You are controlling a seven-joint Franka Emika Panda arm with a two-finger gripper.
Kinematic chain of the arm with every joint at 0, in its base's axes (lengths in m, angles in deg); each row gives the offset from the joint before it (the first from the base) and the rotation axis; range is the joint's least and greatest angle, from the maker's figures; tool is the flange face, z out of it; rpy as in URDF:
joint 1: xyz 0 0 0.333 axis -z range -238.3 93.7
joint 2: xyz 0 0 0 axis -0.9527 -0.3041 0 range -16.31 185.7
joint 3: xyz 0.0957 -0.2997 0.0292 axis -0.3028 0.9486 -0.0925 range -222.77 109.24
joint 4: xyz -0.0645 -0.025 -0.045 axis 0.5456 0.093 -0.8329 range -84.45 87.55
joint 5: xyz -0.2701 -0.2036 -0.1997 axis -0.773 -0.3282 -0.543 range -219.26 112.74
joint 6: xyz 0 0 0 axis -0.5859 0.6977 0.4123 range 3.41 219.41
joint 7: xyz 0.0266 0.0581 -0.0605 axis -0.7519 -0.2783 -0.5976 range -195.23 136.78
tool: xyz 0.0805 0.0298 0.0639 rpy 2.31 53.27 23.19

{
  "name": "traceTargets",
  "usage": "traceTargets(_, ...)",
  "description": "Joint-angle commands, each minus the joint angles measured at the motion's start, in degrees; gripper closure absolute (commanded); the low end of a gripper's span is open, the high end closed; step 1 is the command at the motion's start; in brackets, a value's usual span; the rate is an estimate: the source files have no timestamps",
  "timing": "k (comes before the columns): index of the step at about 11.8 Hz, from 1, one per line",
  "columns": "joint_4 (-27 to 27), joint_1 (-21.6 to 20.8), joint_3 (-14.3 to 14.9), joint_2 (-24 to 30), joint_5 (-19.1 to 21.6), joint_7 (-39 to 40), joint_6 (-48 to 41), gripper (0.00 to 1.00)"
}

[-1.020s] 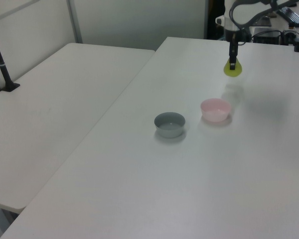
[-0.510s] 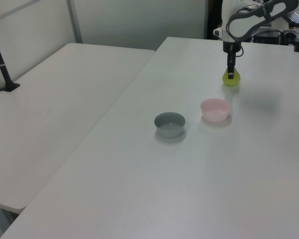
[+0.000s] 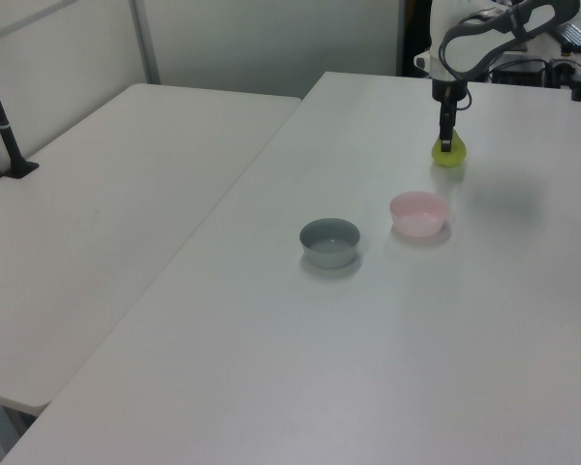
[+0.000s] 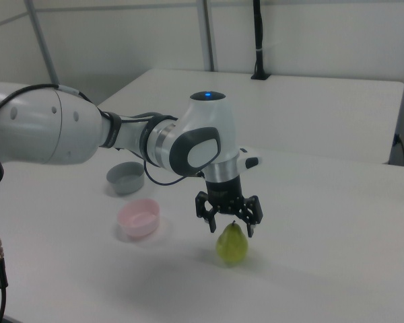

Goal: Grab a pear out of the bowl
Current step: 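Lower the pear onto the table beside the pink bowl, then open the gripper, release the pear, and raise the arm away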

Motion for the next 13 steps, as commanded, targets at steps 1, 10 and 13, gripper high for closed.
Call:
traceTargets(1, -1.36, -0.37, 0.11, 2.24, -0.95, -2.06, 0.39, 0.00)
traceTargets(10, -8.76, -10.46, 0.54, 20.95, 4.65, -16.45, -27.19, 0.00)
traceTargets(13, -8.58, -18.37, 4.41, 22.64, 7.48, -20.96, -28.01, 0.00)
